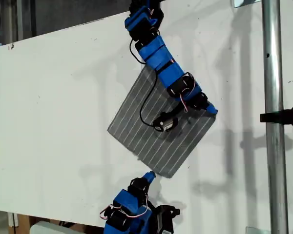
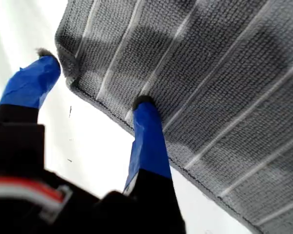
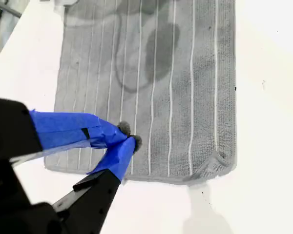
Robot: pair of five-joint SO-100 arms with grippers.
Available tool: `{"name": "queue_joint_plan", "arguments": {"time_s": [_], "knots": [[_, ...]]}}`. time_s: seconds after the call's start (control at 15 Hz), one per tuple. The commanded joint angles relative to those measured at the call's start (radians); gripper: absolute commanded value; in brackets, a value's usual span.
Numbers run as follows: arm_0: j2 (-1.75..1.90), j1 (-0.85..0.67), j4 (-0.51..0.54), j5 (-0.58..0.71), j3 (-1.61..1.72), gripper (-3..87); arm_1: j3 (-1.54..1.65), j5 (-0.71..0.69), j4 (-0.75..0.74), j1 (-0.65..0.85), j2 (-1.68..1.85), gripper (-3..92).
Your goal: Grasp corners of a towel and fold twice.
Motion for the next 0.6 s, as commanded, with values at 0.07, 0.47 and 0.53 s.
{"name": "queue_joint_plan", "arguments": {"time_s": [0.07,0.47,0.53], "knots": [[0.003,-0.032,-0.023,0.011,-0.002,-2.7,0.034,0.063,0.117,-0.015,-0.005,35.7],[0.011,-0.034,-0.028,0.012,0.011,-2.7,0.138,0.129,0.207,0.015,0.044,36.2],[0.011,-0.032,-0.028,0.011,0.012,-2.7,0.17,0.129,0.199,0.026,0.067,36.1]]}}
